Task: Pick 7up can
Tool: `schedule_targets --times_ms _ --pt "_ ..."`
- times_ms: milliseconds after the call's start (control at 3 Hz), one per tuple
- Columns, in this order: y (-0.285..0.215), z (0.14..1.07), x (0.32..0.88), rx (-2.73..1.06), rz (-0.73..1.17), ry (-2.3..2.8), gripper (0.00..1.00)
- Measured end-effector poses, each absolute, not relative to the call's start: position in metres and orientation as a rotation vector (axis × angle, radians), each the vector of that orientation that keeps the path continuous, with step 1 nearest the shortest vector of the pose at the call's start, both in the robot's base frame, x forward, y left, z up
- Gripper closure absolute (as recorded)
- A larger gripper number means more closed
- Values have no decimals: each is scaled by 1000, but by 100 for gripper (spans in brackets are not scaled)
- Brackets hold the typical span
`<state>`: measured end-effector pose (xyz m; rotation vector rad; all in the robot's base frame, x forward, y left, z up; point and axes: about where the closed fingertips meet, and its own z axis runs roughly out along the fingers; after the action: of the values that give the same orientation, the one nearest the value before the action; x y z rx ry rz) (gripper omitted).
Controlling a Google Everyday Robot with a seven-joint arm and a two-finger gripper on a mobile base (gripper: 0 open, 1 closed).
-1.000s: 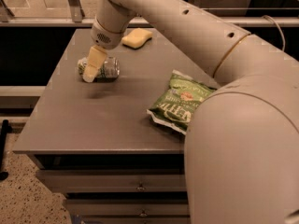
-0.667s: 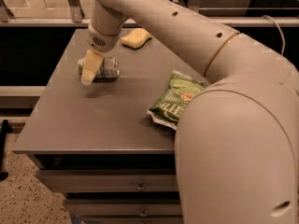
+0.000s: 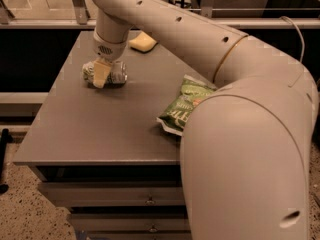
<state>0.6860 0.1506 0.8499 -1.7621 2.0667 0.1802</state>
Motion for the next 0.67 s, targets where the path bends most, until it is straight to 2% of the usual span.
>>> schedule_targets --times_ms 333,667 --pt "148 857 687 -1748 172 2059 62" --pt "144 893 694 -1664 263 1963 92"
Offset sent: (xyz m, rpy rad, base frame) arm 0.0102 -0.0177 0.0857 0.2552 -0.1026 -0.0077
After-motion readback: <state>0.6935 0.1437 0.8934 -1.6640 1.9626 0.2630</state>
